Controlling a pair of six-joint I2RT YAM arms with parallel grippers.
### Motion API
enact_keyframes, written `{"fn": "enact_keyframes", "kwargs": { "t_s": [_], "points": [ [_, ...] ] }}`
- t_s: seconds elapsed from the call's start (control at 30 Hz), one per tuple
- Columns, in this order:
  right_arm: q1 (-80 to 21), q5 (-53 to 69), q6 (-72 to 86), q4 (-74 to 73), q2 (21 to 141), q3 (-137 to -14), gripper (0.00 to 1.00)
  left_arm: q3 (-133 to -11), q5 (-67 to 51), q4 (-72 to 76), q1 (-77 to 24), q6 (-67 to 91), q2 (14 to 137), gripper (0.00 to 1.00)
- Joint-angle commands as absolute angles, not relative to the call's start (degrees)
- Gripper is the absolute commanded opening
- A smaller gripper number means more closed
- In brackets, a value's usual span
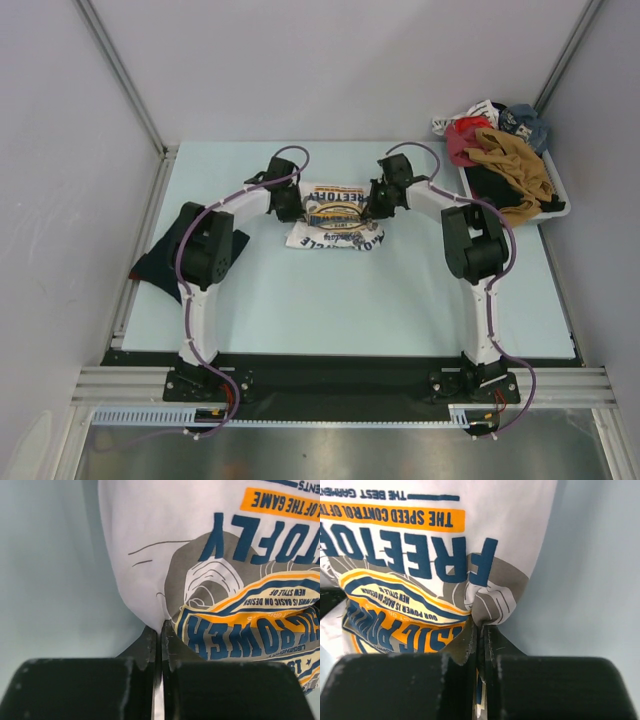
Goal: Fold and stack the tank tops
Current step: Neatly place the folded tank top to the corner
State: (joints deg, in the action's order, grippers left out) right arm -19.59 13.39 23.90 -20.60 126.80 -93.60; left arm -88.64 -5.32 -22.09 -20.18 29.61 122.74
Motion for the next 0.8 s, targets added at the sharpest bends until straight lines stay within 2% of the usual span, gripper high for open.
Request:
{"fn": "enact_keyframes", "kwargs": {
  "t_s": [0.0, 0.27, 0.6, 0.63, 0.73, 0.77],
  "points": [
    [-20.0, 21.2, 26.5, -16.0, 127.6, -91.0, 0.00, -87.9, -6.6, -21.9, -20.5, 28.5, 122.6, 0.01],
    [-20.2, 25.1, 27.9, -8.5, 119.7, -84.0, 0.00, -81.6, -5.8, -20.8, -20.6, 28.6, 113.0, 0.00],
    [-20.4, 21.1, 25.8, -12.5, 109.2, -77.8, 0.00, -70.0, -7.2, -17.9, -20.3, 29.4, 101.2, 0.00],
    [-20.7, 20.4, 25.4, -14.1, 108.4, -77.5, 0.08, -69.3, -7.2, -17.5, -20.4, 29.5, 101.0, 0.00],
    [-22.3, 15.7, 23.4, -18.3, 108.4, -77.4, 0.44, -67.8, -8.1, -17.0, -20.5, 29.6, 101.5, 0.00],
    [-22.6, 13.5, 22.8, -18.7, 108.3, -77.2, 0.48, -67.2, -8.3, -16.9, -20.5, 29.7, 101.8, 0.00]
  ]
}}
